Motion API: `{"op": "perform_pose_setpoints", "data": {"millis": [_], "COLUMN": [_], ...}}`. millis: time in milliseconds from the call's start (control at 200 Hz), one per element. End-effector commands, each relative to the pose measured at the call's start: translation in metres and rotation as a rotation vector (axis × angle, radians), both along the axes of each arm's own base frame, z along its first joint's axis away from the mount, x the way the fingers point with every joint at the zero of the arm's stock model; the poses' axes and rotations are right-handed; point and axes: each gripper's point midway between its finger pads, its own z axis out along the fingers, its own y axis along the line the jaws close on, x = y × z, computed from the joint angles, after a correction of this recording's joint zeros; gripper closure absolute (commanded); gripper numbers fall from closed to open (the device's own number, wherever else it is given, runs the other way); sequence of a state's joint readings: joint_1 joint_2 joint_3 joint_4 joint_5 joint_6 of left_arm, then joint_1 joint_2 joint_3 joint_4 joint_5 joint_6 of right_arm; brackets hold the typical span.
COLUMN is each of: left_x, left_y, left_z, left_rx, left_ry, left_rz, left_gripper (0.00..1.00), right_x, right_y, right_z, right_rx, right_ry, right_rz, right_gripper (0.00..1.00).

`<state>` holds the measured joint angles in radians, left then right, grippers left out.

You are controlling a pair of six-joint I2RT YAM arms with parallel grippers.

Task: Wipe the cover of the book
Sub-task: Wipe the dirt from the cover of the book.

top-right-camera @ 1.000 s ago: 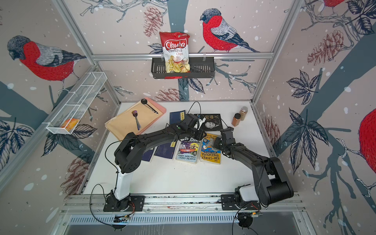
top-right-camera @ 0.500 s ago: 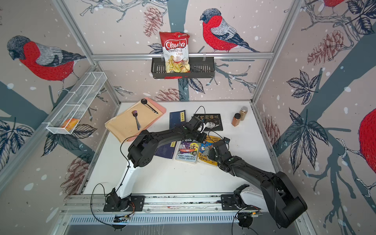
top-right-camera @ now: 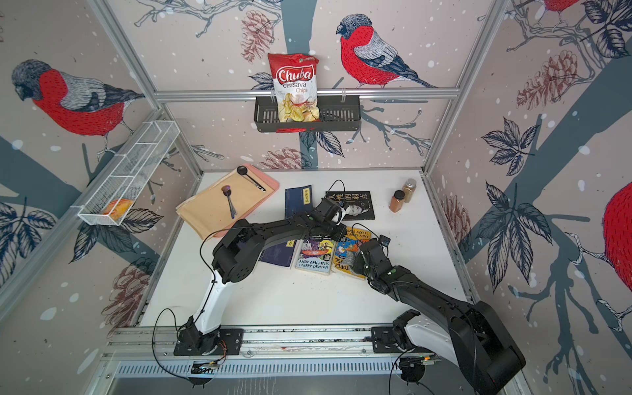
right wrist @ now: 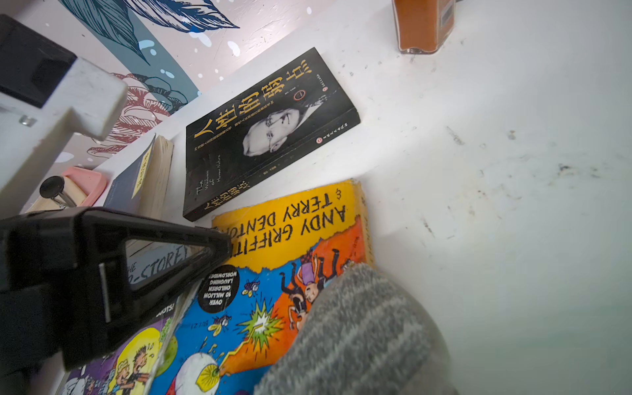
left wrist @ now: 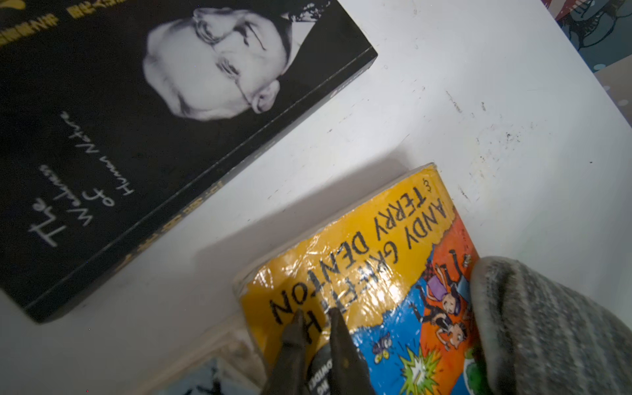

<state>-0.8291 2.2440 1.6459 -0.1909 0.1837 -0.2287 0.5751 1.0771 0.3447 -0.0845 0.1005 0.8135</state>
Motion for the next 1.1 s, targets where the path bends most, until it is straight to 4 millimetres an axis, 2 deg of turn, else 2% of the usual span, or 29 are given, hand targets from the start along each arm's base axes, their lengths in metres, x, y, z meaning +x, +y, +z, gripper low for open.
{"op": "perform_pose_setpoints", "data": {"millis": [0,110,260,425,495,595,695,755,850,946,1031,1096], "left_x": [-0.011,-0.013,-0.019,-0.024,-0.026,-0.027,-0.028,-0.028,-0.028,-0.028,-0.027,-0.027], "left_y": [0.032,0.035,0.038,0.043,0.044,0.047,0.048,0.047,0.048,0.049,0.048,0.048], "left_z": [-0.028,-0.041,-0.054,-0.064,-0.068,-0.072,-0.075,-0.075,-0.077,-0.079,-0.081,-0.082], "left_rx": [0.187,0.212,0.215,0.217,0.221,0.228,0.233,0.233,0.240,0.247,0.252,0.253], "left_ry": [0.033,0.049,0.074,0.087,0.095,0.099,0.102,0.105,0.108,0.109,0.110,0.112], "left_rz": [0.027,0.029,0.031,0.038,0.041,0.045,0.044,0.042,0.039,0.037,0.037,0.037], "left_gripper": [0.82,0.85,0.91,0.96,0.99,1.00,1.00,1.00,1.00,1.00,1.00,1.00], "right_x": [-0.029,-0.015,0.024,0.073,0.083,0.071,0.036,0.012,-0.021,-0.037,-0.037,-0.031], "right_y": [-0.023,-0.021,-0.023,-0.051,-0.048,-0.025,-0.002,0.005,0.000,-0.010,-0.024,-0.035], "right_z": [-0.026,-0.024,-0.016,-0.029,-0.026,-0.018,-0.019,-0.021,-0.027,-0.022,-0.024,-0.026], "right_rx": [-0.093,-0.084,-0.071,-0.110,-0.144,-0.213,-0.206,-0.189,-0.184,-0.159,-0.166,-0.145], "right_ry": [0.139,0.114,0.061,0.078,0.087,0.074,0.101,0.114,0.145,0.136,0.103,0.099], "right_rz": [-0.030,-0.050,-0.086,-0.164,-0.157,-0.095,-0.035,-0.027,-0.046,-0.074,-0.103,-0.125], "right_gripper": [0.82,0.82,0.82,0.84,0.84,0.83,0.82,0.81,0.81,0.81,0.81,0.81]}}
